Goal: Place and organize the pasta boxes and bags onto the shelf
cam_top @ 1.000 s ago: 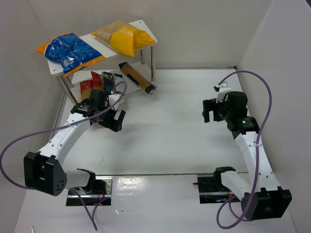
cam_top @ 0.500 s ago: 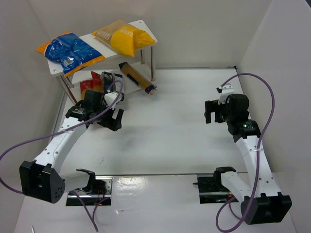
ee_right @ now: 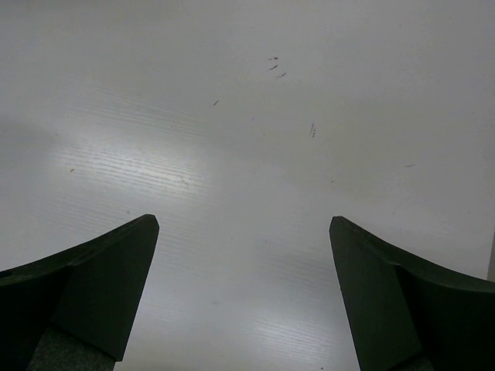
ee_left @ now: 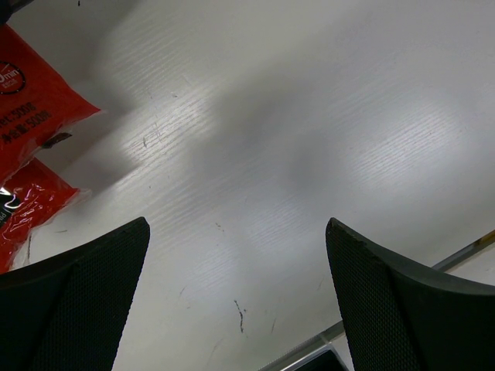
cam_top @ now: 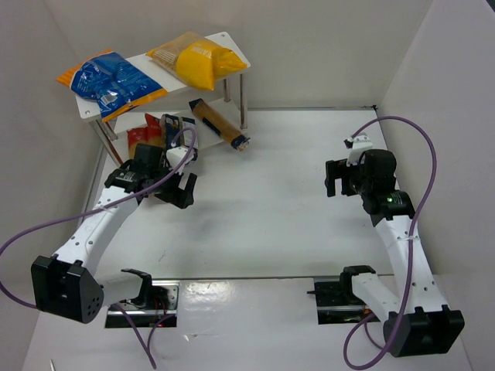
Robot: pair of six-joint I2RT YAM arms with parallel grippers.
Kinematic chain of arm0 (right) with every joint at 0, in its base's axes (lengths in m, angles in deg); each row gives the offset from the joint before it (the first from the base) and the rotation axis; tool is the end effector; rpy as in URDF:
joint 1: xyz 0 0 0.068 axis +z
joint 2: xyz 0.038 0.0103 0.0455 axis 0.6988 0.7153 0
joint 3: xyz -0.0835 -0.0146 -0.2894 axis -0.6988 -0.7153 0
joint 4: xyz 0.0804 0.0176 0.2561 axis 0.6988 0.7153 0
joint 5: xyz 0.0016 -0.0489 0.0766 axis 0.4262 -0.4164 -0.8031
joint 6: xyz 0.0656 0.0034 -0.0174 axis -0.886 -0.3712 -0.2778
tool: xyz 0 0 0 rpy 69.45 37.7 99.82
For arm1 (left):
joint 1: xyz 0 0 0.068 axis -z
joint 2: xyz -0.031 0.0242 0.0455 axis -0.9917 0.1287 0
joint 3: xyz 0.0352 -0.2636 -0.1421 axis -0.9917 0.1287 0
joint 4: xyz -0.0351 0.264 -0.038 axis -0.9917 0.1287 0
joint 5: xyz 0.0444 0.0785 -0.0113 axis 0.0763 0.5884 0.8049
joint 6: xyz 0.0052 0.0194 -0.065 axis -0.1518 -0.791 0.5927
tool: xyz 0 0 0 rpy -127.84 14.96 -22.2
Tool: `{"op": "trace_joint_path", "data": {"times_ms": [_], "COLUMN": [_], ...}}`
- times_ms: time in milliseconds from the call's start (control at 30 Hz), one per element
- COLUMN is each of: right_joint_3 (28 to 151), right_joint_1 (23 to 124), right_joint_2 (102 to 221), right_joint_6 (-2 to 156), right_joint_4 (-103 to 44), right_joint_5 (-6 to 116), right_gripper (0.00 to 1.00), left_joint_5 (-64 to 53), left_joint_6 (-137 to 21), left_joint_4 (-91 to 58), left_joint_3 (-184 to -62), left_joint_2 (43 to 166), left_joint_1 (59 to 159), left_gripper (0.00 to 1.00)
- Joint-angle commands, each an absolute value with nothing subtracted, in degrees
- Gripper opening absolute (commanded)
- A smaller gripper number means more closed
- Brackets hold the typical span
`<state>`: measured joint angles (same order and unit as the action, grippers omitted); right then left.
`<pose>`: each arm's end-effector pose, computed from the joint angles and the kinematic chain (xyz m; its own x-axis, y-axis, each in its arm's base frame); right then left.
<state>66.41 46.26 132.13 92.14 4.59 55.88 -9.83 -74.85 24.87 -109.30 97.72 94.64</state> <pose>0.1969 0.0127 0.3372 -0.5308 -0.1631 -0.8316 -0.2048 0.9769 -0.0609 0.2476 -0.0651 0.3045 -0.7088 0.2485 -0.6602 0.4129 0.9050 -0.1027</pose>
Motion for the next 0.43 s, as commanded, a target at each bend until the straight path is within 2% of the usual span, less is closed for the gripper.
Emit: {"op": "trace_joint_path", "data": {"times_ms": [0,400], "right_joint_3": [66.26,66.26], "right_joint_1": [45.91,45.91], "right_joint_2": [132.04,132.04], "right_joint_6": [92.26,92.26], "right_joint_4": [2.61,2.61], "right_joint_5": [55.09,54.57], "right_gripper": [1.0,1.0], "left_joint_5": [-11.27,-11.27], "left_joint_6": [-74.17,-74.69], "left_joint_4": [24.11,23.58], "left_joint_3": [-109.22,-108.7], "left_joint_2": [97.15,96.62], "left_joint_1": [94.47,94.47], "left_gripper": [1.0,1.0]}}
